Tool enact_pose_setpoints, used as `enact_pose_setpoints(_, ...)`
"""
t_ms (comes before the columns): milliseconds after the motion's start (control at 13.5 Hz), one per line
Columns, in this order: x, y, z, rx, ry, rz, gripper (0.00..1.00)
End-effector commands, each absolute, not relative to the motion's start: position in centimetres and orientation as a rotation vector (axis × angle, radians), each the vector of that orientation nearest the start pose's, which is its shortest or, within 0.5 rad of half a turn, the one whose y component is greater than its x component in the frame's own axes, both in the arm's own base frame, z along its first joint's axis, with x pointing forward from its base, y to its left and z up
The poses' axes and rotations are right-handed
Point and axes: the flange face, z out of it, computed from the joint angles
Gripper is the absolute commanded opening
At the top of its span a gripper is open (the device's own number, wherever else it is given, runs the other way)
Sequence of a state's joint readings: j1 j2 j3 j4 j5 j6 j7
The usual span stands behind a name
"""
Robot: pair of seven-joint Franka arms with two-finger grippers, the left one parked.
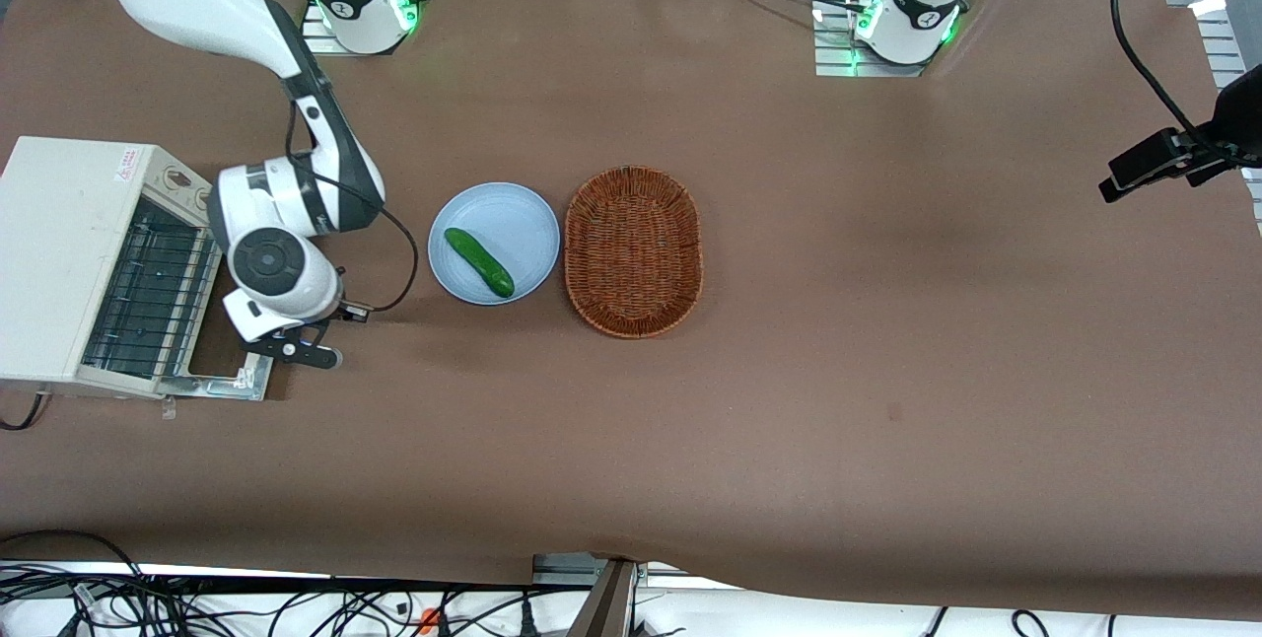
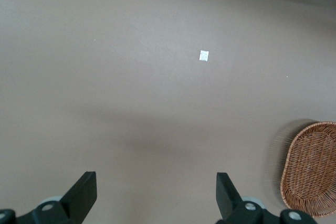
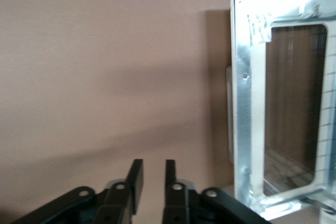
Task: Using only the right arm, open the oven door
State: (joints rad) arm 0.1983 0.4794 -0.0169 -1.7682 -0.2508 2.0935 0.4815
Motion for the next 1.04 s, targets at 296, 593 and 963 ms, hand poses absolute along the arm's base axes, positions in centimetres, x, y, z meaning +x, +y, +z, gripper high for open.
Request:
enact_pose_setpoints(296, 61.9, 5.2, 47.1, -3.199, -0.119, 0.195, 1.0)
enact_pose_setpoints(593, 56.3, 1.8, 56.5, -3.144, -0.027, 0.181, 1.0)
enact_pose_setpoints(963, 51.9, -2.3, 59.2, -3.132, 0.069, 0.067, 1.0)
